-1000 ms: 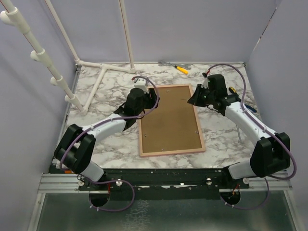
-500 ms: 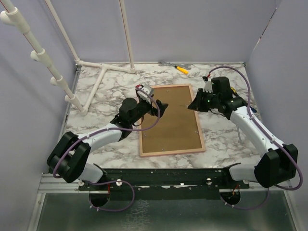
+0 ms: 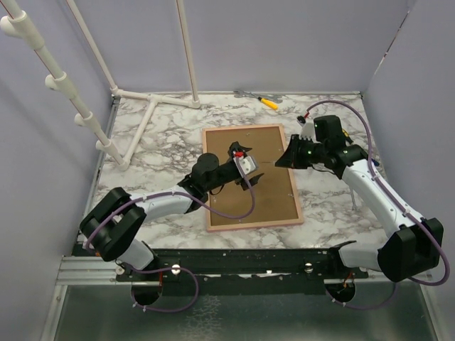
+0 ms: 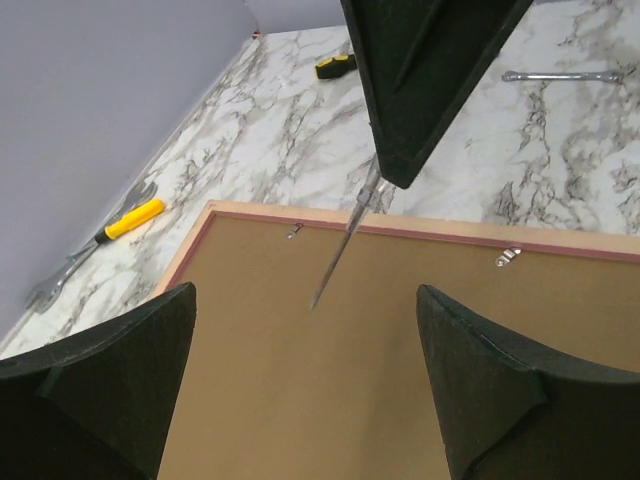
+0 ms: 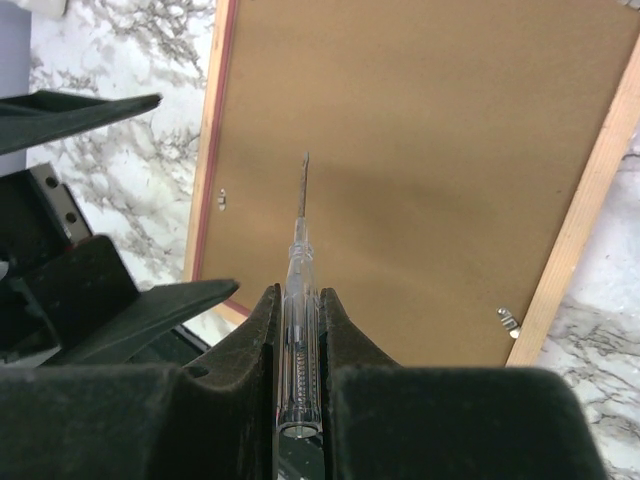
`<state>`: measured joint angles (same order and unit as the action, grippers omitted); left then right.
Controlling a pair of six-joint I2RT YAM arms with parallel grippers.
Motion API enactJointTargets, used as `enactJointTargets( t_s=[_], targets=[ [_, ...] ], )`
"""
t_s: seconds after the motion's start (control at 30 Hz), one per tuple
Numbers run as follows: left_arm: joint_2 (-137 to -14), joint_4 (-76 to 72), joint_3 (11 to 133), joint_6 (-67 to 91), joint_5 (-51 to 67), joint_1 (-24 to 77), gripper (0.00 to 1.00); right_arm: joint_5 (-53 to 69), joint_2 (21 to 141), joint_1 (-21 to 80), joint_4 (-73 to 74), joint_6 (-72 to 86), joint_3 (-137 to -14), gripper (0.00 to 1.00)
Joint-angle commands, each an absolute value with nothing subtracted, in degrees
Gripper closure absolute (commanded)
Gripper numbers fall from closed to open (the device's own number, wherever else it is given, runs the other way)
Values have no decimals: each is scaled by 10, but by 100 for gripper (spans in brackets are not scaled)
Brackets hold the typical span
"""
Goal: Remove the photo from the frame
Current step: Adjust the screwdriver.
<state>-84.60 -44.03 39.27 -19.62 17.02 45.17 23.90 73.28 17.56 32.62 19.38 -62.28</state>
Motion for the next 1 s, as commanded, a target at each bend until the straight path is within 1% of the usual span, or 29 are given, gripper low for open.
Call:
enactJointTargets(
  t_s=[0.0, 0.03, 0.07, 0.27, 0.33, 0.43, 0.57, 0.7, 0.83, 0.87, 0.97],
  targets=[
    [-875, -398, 441, -277, 211, 464, 12, 287, 715, 176, 340, 182, -607, 99],
    [-879, -387, 450, -282, 207, 467, 13, 291, 714, 176, 341, 182, -606, 99],
    [-882, -375, 459, -288, 204, 469, 15, 296, 713, 176, 340, 181, -605, 99],
    [-899, -316, 497, -314, 206, 480, 37, 316, 714, 176, 337, 181, -600, 99],
    [-904, -303, 503, -321, 206, 484, 41, 319, 715, 176, 334, 182, -599, 99],
    [-909, -286, 510, -331, 209, 490, 44, 325, 716, 176, 330, 184, -600, 99],
    [-921, -252, 527, -347, 207, 497, 45, 326, 716, 176, 330, 184, -600, 99],
    [-935, -228, 548, -352, 201, 501, 52, 332, 715, 176, 329, 185, -599, 99],
    [-945, -224, 561, -352, 201, 508, 53, 335, 715, 176, 328, 185, -596, 99],
    [-947, -224, 563, -352, 202, 509, 55, 334, 715, 176, 328, 185, -595, 100],
    [-951, -216, 571, -355, 205, 513, 71, 330, 713, 176, 326, 187, -592, 99]
  ],
)
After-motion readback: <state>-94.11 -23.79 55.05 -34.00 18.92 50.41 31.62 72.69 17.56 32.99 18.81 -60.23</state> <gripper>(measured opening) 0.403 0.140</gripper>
